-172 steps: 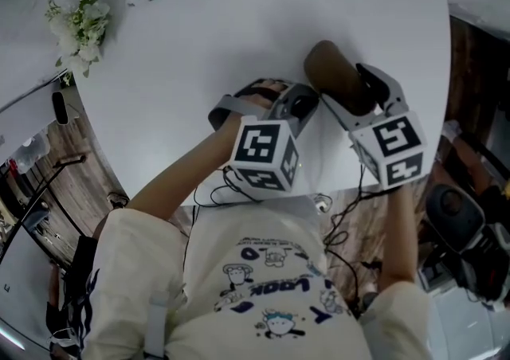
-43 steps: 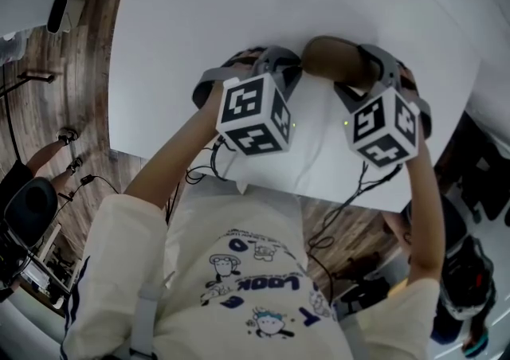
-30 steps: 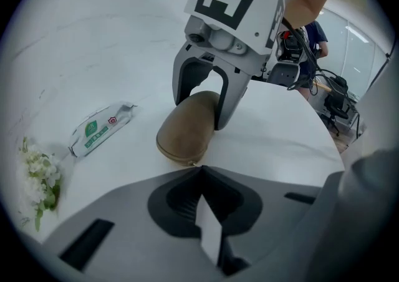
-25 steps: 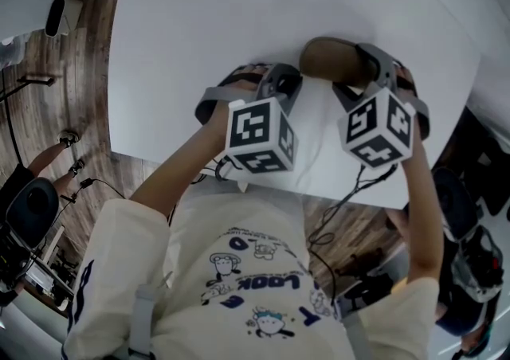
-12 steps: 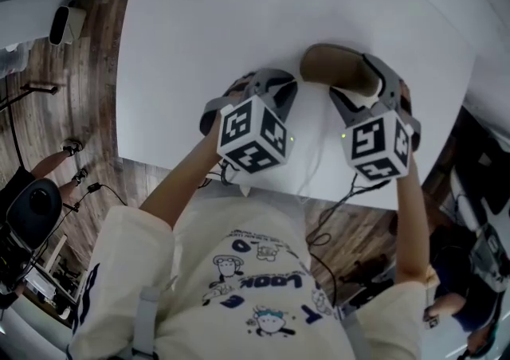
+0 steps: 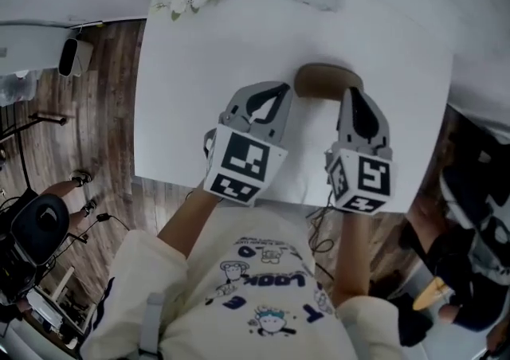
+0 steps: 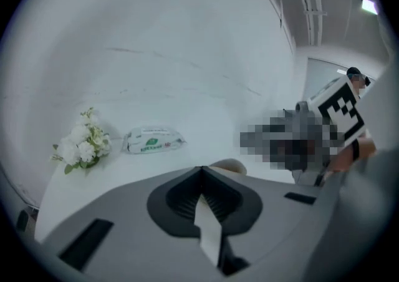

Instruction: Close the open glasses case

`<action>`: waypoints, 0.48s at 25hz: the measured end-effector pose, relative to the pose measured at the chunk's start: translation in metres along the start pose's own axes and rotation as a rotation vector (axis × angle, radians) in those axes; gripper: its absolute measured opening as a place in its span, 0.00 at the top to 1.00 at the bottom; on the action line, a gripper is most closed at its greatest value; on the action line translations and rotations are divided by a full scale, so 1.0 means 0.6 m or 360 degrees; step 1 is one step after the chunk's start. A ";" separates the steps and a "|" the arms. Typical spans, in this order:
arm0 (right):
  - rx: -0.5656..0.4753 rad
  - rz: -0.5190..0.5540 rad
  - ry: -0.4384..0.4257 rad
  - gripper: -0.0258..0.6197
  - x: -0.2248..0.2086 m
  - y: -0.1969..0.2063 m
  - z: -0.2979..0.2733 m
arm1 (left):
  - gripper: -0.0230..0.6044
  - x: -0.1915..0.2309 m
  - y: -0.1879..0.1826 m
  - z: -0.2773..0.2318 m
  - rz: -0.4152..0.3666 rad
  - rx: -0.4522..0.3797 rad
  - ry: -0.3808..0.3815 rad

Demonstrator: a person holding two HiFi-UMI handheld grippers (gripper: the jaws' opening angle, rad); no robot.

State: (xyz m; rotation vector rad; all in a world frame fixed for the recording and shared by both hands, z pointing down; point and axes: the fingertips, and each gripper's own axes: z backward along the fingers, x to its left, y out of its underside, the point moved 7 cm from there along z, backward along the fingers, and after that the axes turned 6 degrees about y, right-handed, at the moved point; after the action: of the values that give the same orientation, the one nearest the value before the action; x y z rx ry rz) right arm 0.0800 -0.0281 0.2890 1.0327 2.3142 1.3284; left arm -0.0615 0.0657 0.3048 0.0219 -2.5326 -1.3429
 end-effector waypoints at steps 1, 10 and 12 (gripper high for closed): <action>-0.0024 -0.0079 0.0014 0.95 0.004 -0.002 0.008 | 0.96 -0.004 -0.013 0.008 -0.0006 -0.0040 -0.0012; -0.0262 -0.0332 0.0240 0.96 0.019 -0.026 0.087 | 0.96 -0.035 -0.087 0.074 -0.0154 -0.0326 -0.0147; -0.0310 -0.0329 0.0266 0.96 0.021 -0.032 0.102 | 0.96 -0.040 -0.093 0.082 -0.0172 -0.0354 -0.0146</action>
State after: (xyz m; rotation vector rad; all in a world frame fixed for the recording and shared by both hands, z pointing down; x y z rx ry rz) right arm 0.0962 0.0134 0.2415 0.6261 2.2770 1.5671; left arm -0.0567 0.0770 0.2276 0.0544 -2.4705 -1.6981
